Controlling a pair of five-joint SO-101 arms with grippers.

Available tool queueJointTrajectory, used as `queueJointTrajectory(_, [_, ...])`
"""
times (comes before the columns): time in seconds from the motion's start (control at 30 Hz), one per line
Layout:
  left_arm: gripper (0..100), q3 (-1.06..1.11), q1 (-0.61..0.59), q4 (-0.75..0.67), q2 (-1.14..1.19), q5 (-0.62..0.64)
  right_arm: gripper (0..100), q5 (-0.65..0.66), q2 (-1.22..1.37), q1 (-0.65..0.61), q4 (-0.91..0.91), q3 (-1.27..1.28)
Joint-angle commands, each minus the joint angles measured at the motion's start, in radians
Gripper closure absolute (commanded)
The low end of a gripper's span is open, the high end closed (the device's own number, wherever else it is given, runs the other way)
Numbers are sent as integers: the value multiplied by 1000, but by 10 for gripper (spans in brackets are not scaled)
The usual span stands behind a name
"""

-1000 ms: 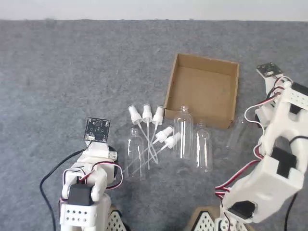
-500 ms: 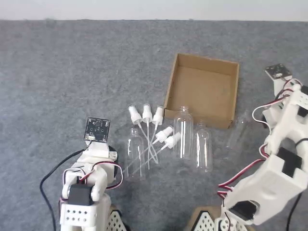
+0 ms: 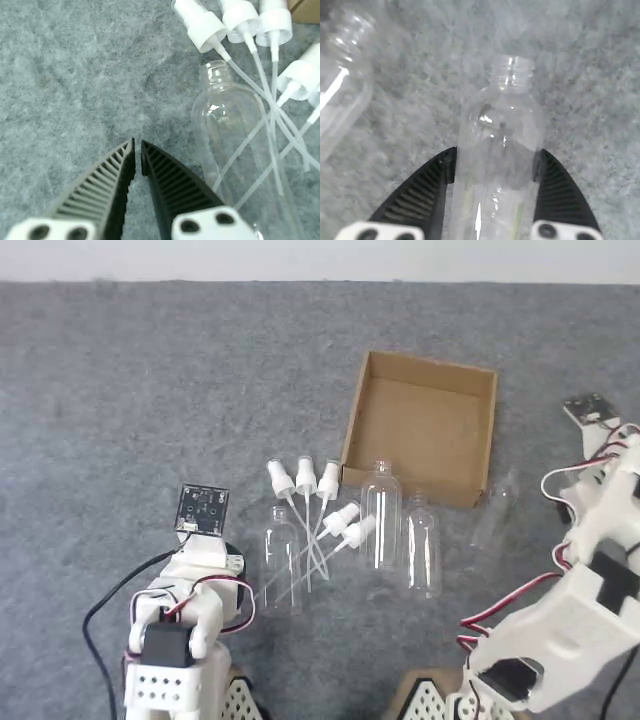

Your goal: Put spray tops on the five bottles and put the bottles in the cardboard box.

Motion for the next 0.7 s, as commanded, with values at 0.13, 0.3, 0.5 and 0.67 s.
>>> queueJointTrajectory(0.13, [987, -12, -6, 5, -17, 2, 826, 78, -24, 120, -2, 155])
queueJointTrajectory(0.3, [987, -12, -6, 5, -17, 2, 877, 115, -174, 159, -2, 293])
queueJointTrajectory(0.5, [987, -12, -6, 5, -17, 2, 896, -29, -386, 159, -2, 399])
queueJointTrajectory(0.67, [987, -12, -6, 5, -17, 2, 850, -129, -470, 140, 4, 402])
